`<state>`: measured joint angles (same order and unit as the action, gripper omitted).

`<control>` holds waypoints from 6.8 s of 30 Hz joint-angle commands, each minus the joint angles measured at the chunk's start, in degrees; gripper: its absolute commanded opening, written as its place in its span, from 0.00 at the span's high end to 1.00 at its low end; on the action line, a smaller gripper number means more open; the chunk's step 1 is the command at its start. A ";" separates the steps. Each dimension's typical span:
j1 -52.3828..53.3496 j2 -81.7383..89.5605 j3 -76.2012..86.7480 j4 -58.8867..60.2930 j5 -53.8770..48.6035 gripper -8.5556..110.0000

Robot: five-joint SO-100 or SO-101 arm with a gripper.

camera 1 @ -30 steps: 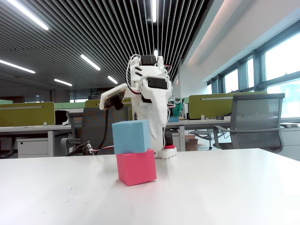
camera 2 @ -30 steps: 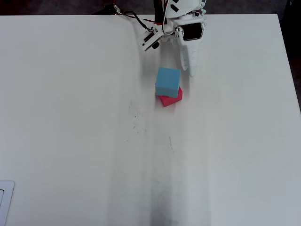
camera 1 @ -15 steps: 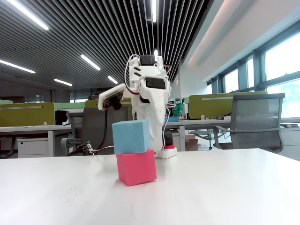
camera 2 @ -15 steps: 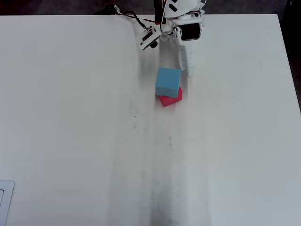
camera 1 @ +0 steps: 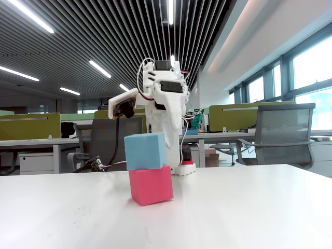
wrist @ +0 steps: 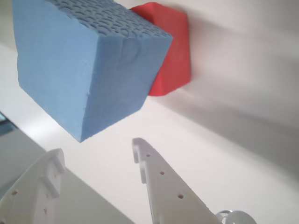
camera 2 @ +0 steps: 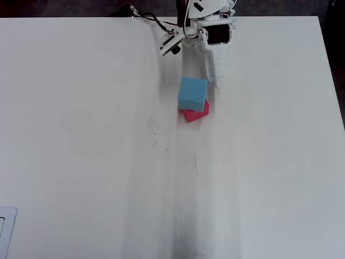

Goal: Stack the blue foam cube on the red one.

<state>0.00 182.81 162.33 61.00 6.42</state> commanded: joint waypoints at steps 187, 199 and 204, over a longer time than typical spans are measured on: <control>5.10 -0.44 3.34 -9.14 0.79 0.74; 5.10 -0.44 3.34 -9.14 0.79 0.74; 5.10 -0.44 3.34 -9.14 0.79 0.74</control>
<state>5.01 182.11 165.94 52.82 7.12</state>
